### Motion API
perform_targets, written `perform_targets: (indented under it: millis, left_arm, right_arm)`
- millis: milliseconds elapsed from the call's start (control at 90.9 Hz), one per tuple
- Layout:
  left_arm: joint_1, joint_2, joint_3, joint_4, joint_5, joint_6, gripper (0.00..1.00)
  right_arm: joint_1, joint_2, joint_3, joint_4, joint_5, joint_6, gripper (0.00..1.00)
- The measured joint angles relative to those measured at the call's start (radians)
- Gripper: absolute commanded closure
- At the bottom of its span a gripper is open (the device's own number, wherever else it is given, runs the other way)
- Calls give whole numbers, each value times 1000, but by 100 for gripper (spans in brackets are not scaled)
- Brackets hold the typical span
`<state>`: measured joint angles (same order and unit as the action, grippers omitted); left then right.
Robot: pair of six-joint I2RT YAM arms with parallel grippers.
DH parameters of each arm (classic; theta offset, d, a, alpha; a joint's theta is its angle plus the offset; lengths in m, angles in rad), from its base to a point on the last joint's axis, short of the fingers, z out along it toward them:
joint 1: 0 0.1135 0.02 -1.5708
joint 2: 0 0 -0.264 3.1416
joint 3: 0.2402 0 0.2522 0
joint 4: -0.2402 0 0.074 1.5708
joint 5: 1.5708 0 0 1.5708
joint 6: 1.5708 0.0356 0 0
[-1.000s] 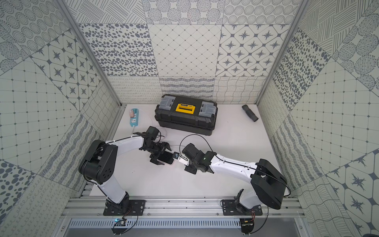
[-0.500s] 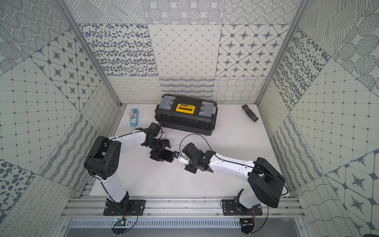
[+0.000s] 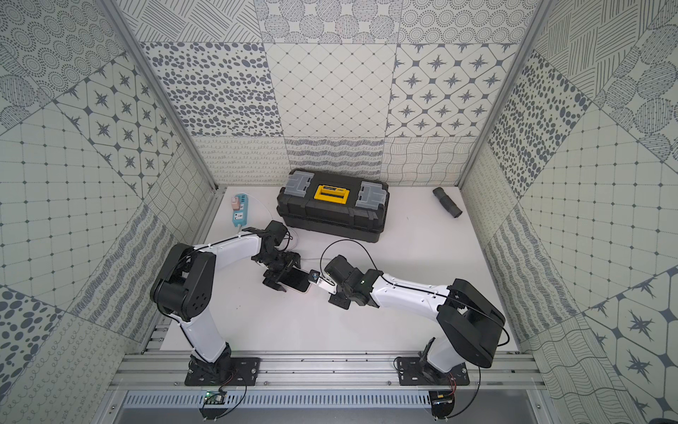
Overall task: Plug the charging cable into the phone
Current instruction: Pick up the phone at the center of the board.
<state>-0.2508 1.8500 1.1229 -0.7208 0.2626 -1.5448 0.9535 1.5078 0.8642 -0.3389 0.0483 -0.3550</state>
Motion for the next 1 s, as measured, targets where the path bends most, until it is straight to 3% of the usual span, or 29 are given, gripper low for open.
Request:
perform_targets:
  millis: [308, 385, 451, 759, 1001]
  left_arm:
    - [0, 52, 27, -55, 41, 20, 11]
    - [0, 58, 25, -55, 60, 27, 18]
    - [0, 59, 19, -55, 76, 38, 28]
    - [16, 69, 10, -53, 134, 79, 100]
    - [27, 75, 11, -60, 163, 108, 100]
  right_arm:
    - [0, 0, 7, 1, 26, -1, 100]
    - [0, 0, 7, 1, 36, -1, 100]
    - [0, 0, 7, 1, 44, 0, 100]
    - [0, 8, 24, 8, 55, 6, 100]
    - [0, 14, 24, 22, 68, 8, 100]
